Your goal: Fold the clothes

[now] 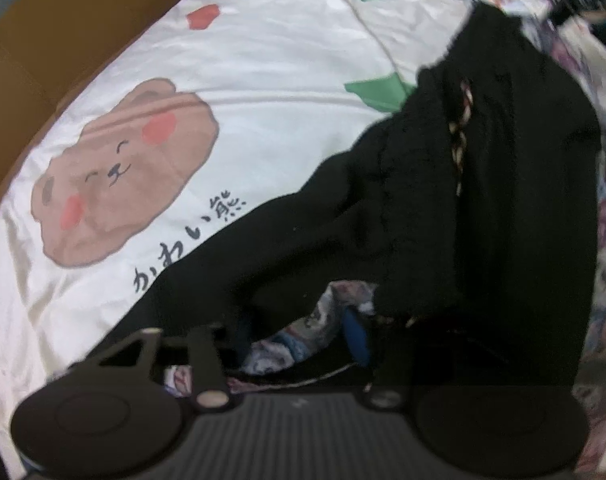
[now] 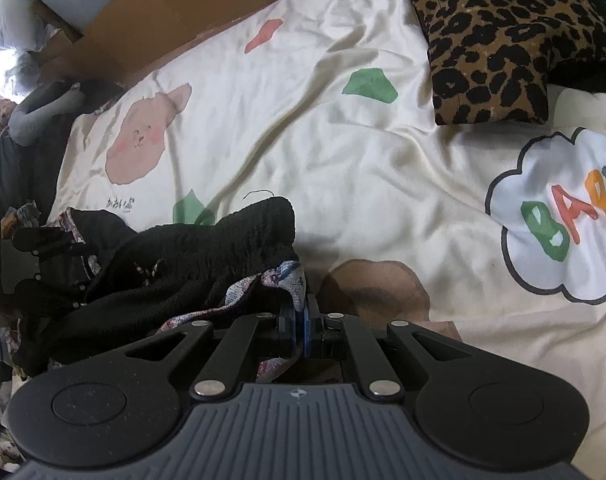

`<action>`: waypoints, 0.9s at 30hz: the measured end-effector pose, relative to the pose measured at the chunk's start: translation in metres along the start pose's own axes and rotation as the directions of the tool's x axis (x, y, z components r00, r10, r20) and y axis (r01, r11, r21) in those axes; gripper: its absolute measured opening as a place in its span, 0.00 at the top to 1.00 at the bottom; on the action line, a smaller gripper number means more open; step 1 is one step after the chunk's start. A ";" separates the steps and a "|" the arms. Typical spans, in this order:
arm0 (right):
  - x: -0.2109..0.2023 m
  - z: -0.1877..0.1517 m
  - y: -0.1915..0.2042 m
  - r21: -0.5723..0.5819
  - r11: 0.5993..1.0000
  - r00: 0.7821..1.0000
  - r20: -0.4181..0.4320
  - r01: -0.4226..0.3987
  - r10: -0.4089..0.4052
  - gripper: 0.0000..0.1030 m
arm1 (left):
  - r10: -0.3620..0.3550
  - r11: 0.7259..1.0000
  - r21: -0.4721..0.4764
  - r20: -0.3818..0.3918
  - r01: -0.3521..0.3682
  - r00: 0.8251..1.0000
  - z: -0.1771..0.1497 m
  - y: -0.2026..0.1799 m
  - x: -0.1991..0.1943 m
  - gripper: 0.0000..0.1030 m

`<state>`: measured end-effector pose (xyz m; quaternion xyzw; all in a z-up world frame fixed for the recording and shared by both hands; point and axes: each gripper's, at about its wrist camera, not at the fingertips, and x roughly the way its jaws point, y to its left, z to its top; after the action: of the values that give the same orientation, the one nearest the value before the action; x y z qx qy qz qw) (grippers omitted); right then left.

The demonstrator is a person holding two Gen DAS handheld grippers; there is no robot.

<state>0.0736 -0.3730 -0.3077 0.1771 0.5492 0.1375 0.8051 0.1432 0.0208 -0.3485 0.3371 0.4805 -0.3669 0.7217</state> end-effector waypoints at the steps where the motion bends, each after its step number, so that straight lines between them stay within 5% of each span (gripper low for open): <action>1: -0.002 0.000 0.001 -0.004 1.000 1.000 0.008 0.002 -0.002 0.99 | 0.001 0.999 -0.034 0.000 -0.001 1.000 0.001 0.003 -0.003 0.82; 5: -0.015 0.001 0.005 -0.002 1.000 0.998 0.059 -0.001 0.002 0.99 | 0.033 0.994 -0.107 0.060 -0.027 0.998 0.001 0.010 -0.024 0.94; 20: -0.038 0.054 0.007 -0.036 0.998 0.975 0.220 0.043 -0.034 1.00 | 0.089 0.918 -0.397 0.241 0.014 0.966 0.031 0.078 -0.043 0.95; 27: -0.034 0.073 -0.018 0.060 0.997 0.987 0.158 -0.038 0.029 0.99 | 0.080 0.902 -0.430 0.236 0.031 0.968 0.037 0.097 -0.024 0.95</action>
<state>0.1302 -0.4128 -0.2623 0.2219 0.4852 0.1193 0.8373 0.2364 0.0439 -0.3014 0.1269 0.4513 -0.2818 0.8372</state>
